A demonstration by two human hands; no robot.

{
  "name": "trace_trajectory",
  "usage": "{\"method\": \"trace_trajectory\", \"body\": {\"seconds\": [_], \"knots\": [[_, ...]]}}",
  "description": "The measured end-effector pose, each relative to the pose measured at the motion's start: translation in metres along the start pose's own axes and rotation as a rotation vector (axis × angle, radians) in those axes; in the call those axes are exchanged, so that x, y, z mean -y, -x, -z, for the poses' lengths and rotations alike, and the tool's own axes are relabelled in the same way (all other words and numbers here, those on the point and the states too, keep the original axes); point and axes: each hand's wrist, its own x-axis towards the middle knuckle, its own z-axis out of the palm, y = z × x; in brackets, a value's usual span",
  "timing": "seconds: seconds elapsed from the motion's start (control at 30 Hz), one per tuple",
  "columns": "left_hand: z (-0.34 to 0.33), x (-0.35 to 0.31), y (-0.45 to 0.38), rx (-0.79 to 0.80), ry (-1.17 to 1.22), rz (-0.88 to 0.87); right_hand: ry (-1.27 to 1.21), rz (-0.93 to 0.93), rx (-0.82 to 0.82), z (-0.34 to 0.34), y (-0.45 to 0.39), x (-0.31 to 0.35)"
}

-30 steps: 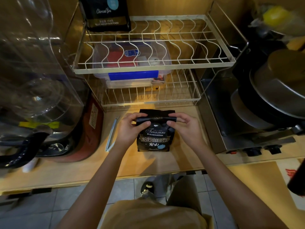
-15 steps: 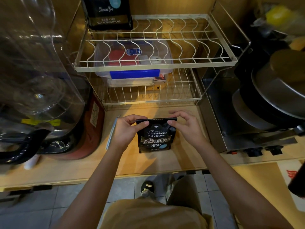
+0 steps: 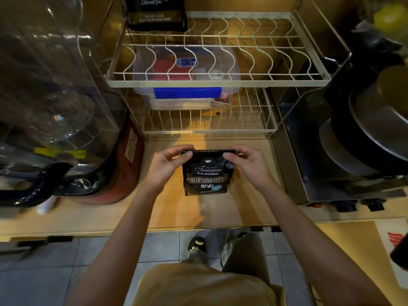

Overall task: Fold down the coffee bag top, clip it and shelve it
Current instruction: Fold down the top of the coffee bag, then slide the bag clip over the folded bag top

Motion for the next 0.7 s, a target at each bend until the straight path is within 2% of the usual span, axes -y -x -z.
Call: {"method": "trace_trajectory", "body": {"seconds": [0.07, 0.1, 0.17, 0.23, 0.37, 0.47, 0.53, 0.63, 0.7], "knots": [[0.007, 0.008, 0.005, -0.092, -0.041, 0.001, -0.014, -0.006, -0.003, 0.001, 0.000, -0.001], [0.012, 0.016, 0.008, -0.180, -0.165, -0.001, -0.015, -0.012, -0.007, 0.001, -0.001, -0.001], [0.025, 0.040, 0.013, -0.327, -0.588, -0.002, -0.023, -0.015, -0.011, 0.001, -0.001, -0.002], [0.036, 0.066, 0.019, -0.325, -0.874, 0.045, -0.038, -0.010, -0.022, -0.001, -0.003, -0.003], [0.043, 0.099, 0.031, -0.242, -1.049, 0.138, -0.054, -0.021, -0.029, -0.004, -0.003, -0.003], [0.046, 0.105, 0.031, -0.257, -1.025, 0.096, -0.074, -0.028, -0.027, -0.004, -0.001, -0.004], [0.047, 0.103, 0.027, -0.311, -0.898, 0.091, -0.084, -0.023, -0.032, -0.003, 0.001, -0.006], [0.039, 0.085, 0.026, -0.444, -0.469, 0.197, -0.092, -0.014, -0.034, -0.003, 0.001, -0.008], [0.031, 0.066, 0.028, -0.407, -0.186, 0.242, -0.102, -0.014, -0.038, -0.003, 0.001, -0.008]]}}
